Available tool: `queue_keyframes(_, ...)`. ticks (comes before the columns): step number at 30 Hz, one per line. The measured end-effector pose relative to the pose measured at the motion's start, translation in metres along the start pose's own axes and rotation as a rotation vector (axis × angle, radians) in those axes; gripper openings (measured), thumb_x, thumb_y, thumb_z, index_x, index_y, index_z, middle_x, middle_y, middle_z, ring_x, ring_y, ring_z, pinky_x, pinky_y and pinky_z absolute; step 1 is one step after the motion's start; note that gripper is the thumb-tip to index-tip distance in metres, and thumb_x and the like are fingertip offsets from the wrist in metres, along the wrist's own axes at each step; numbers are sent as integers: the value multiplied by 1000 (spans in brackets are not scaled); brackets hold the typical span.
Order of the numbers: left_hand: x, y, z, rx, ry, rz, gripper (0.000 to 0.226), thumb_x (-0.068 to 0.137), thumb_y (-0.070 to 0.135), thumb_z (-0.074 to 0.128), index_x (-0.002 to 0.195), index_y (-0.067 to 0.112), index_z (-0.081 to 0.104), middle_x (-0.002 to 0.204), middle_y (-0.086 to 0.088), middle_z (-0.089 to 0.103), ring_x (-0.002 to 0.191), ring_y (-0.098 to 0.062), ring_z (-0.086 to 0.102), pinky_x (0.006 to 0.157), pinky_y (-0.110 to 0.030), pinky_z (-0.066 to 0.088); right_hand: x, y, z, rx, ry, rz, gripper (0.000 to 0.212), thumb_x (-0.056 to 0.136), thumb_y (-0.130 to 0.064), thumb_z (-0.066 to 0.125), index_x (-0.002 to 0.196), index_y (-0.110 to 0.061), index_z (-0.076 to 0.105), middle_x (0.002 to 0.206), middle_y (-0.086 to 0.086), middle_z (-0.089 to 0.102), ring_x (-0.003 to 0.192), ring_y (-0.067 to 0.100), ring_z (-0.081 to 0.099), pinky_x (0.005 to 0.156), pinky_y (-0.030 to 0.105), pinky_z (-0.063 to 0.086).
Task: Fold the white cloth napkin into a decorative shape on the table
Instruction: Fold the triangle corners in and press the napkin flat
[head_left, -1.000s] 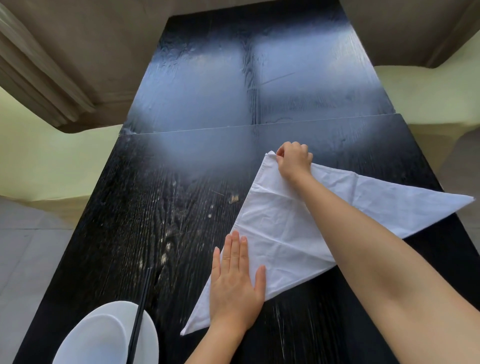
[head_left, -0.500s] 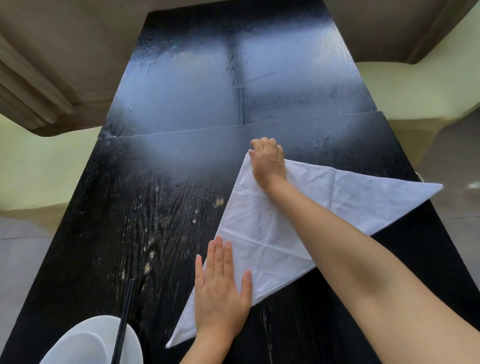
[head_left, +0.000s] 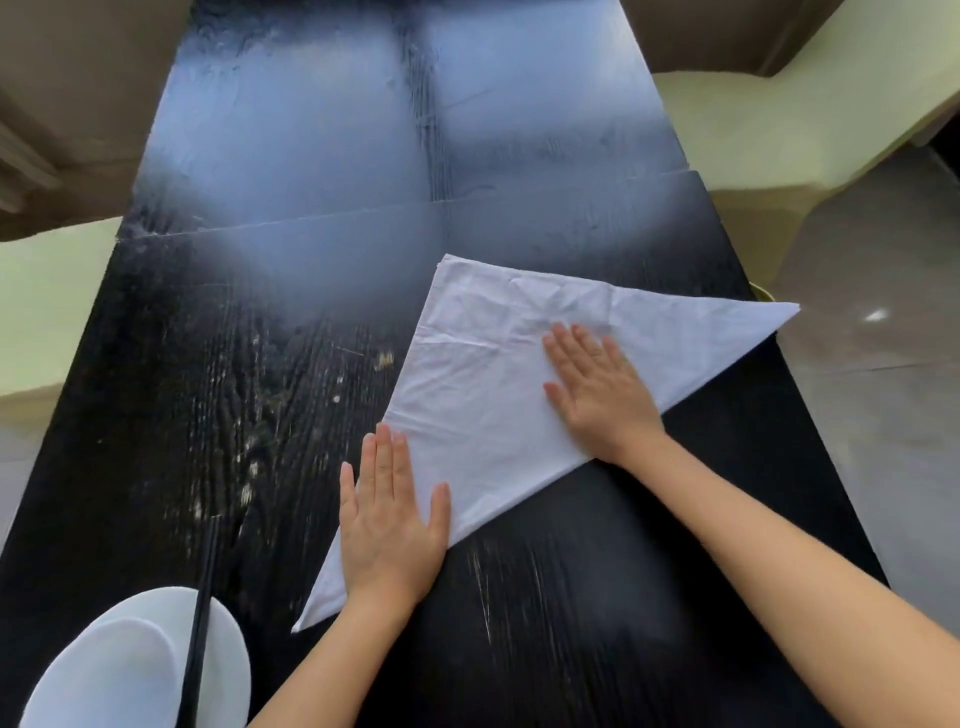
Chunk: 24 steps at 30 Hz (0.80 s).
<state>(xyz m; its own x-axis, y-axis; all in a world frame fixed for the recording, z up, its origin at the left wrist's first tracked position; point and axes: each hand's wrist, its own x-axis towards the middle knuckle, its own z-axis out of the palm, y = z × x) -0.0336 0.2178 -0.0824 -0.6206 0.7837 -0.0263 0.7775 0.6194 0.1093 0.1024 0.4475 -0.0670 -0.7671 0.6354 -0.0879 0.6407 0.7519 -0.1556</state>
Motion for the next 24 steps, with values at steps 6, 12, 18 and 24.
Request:
queue_keyframes(6,0,-1,-3,-29,-17,-17,76,88,58,11,148,10,6,157,-7,8,145,-17,7,117,-38,-4,3,62,-16,-20,-23,125,81,78,-55,-6,149,-17,6,158,1,2,145,13,-2,117,33,-6)
queue_keyframes(12,34,121,-24,-200,35,86,69,88,43,13,146,6,14,156,-12,13,145,-23,10,114,-38,-7,5,59,-11,-32,0,123,77,82,-52,-4,149,-16,6,158,1,3,145,14,-1,116,34,-6)
queue_keyframes(18,47,159,0,-151,-95,202,69,87,44,0,148,11,3,158,-6,-1,146,-19,-5,114,-39,-16,3,60,-8,-57,0,106,82,76,-51,-10,149,-17,4,158,-1,1,145,12,-2,116,34,-7)
queue_keyframes(24,4,67,-5,-118,-66,80,70,85,51,3,145,14,-3,156,0,-10,142,-12,-14,114,-34,-17,6,62,-12,-58,-9,92,81,77,-53,-10,149,-18,3,159,-1,-1,145,13,-3,117,35,-6)
